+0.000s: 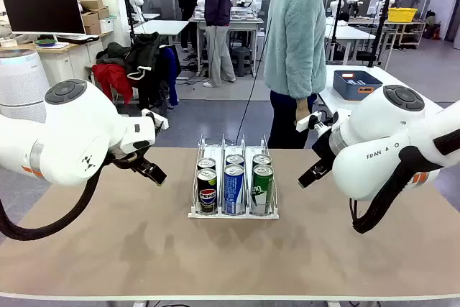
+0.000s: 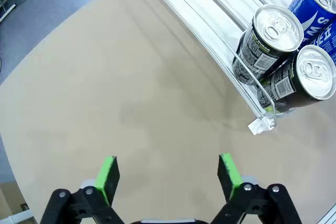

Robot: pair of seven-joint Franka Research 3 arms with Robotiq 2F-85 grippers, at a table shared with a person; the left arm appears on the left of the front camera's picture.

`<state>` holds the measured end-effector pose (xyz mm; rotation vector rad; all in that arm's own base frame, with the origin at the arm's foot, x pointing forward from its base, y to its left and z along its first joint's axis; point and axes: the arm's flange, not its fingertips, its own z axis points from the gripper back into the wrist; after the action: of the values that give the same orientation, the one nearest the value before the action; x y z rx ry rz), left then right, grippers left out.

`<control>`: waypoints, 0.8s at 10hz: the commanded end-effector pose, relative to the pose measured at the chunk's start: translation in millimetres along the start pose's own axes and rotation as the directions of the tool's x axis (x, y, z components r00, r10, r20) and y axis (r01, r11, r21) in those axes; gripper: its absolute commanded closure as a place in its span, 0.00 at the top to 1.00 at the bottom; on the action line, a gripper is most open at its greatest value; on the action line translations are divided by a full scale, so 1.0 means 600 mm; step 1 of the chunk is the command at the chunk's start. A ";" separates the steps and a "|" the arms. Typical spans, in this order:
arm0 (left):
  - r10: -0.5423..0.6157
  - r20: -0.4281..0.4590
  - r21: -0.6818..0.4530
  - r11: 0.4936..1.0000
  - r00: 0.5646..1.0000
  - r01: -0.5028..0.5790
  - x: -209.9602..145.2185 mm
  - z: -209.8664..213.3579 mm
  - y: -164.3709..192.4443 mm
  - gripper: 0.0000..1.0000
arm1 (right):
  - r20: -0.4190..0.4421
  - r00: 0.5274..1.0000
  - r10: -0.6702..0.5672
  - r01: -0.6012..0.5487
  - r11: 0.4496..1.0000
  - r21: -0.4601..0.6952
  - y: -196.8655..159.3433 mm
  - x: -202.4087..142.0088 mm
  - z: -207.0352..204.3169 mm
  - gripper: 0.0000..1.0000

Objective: Fill the beverage cans into the dispenser.
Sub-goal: Pick up the Sprite handed by the human.

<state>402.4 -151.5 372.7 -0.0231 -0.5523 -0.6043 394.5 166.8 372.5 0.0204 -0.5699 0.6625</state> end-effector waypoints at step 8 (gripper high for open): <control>0.000 0.000 0.000 1.000 1.000 0.000 0.000 0.000 0.000 1.00 | 0.000 1.000 0.000 0.000 1.000 0.000 0.000 0.000 0.000 1.00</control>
<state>402.3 -151.6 372.7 -0.0231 -0.5523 -0.6046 394.5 166.9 372.5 0.0199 -0.5700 0.6630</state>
